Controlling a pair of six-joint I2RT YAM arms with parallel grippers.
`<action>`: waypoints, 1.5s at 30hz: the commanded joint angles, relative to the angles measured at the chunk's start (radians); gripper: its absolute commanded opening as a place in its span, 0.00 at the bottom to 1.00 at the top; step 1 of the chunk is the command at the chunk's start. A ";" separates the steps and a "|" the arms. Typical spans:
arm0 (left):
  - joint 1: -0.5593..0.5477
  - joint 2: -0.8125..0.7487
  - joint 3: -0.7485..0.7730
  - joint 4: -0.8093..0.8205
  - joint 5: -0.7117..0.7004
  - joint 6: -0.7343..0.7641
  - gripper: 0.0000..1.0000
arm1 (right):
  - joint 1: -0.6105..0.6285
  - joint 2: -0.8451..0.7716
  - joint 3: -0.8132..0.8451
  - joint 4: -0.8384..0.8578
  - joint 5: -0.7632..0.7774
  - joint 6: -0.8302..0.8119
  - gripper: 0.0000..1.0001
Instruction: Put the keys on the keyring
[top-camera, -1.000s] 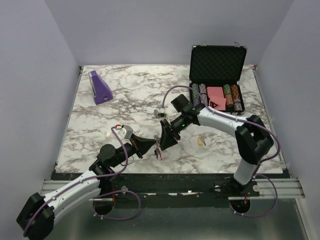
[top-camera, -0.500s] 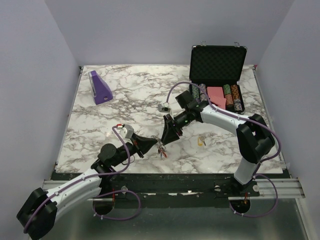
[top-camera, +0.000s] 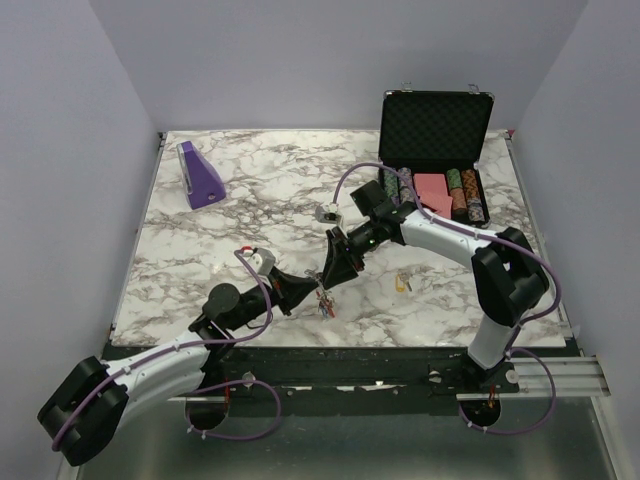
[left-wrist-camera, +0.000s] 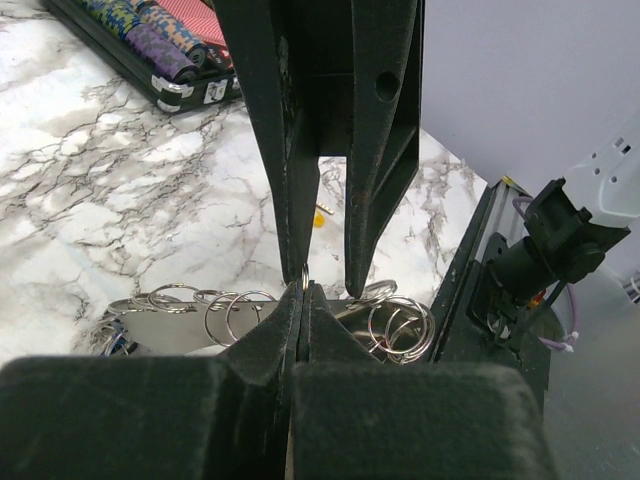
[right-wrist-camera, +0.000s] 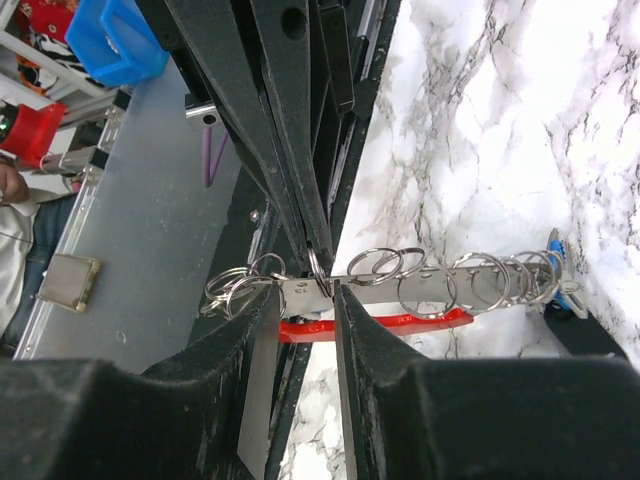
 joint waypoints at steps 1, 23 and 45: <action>-0.003 0.027 -0.125 0.113 0.026 0.003 0.00 | 0.004 0.030 -0.017 0.028 -0.050 0.024 0.35; -0.003 0.034 -0.126 0.105 0.019 0.008 0.00 | 0.012 0.043 -0.017 0.031 -0.081 0.034 0.01; -0.003 -0.128 -0.061 -0.255 0.005 0.021 0.46 | 0.069 0.053 0.151 -0.332 0.253 -0.236 0.01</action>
